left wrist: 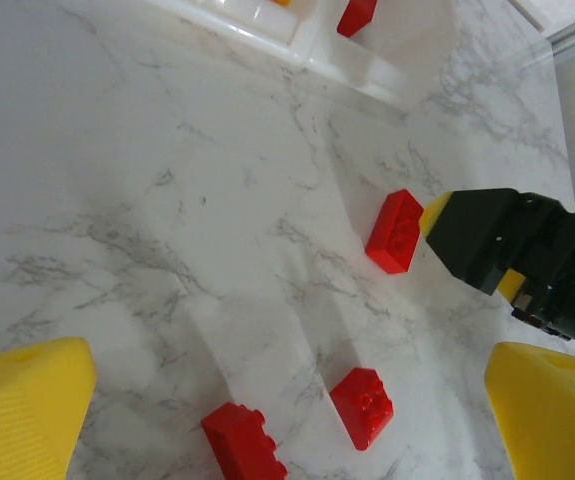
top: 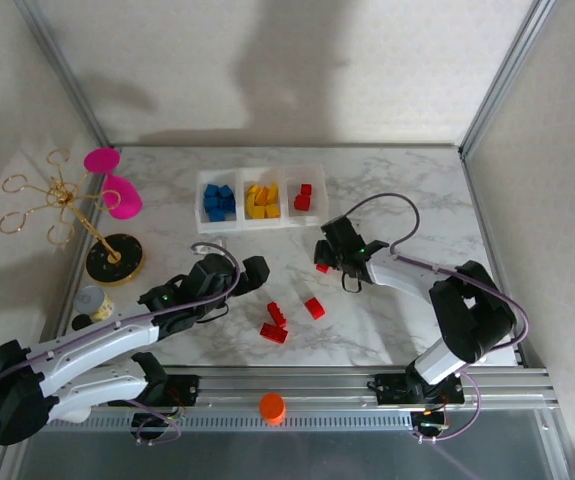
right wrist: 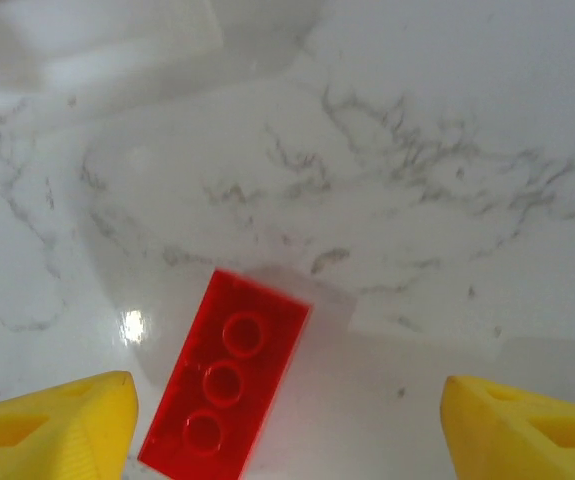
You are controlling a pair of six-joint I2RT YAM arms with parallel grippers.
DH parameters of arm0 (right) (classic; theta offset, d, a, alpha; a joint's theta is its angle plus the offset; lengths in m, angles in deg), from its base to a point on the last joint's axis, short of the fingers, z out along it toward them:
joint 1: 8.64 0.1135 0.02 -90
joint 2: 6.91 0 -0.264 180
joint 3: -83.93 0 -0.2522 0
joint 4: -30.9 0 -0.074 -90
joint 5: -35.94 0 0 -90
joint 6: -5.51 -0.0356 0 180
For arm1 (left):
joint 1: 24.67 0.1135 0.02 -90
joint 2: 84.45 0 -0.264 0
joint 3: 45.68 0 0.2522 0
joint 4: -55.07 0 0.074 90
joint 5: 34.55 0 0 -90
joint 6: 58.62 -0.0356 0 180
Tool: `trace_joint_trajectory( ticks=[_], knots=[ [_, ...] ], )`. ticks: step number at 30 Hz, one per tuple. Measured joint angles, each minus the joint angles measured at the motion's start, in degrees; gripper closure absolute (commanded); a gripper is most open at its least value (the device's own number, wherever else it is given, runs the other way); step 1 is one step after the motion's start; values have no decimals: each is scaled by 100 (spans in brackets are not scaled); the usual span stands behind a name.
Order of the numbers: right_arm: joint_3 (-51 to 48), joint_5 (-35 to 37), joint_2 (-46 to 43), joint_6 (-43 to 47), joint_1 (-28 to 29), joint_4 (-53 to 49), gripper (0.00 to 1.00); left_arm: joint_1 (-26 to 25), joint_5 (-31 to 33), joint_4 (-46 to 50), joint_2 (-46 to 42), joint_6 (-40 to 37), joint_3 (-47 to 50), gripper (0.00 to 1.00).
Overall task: Sort the legos into containers by color
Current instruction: Pick up the lego from the center of the table.
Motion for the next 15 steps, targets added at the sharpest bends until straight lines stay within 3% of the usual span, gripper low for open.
trace_joint_trajectory(
  ticks=[6,9,15],
  knots=[
    [-66,184,323,-415,280,256,14,-66,-11,-59,-98,63,107,0],
    [-31,190,581,-494,341,341,18,-66,-11,-94,-98,63,107,0],
    [254,358,931,-529,439,391,36,-68,-11,-109,-96,63,107,0]
  ],
)
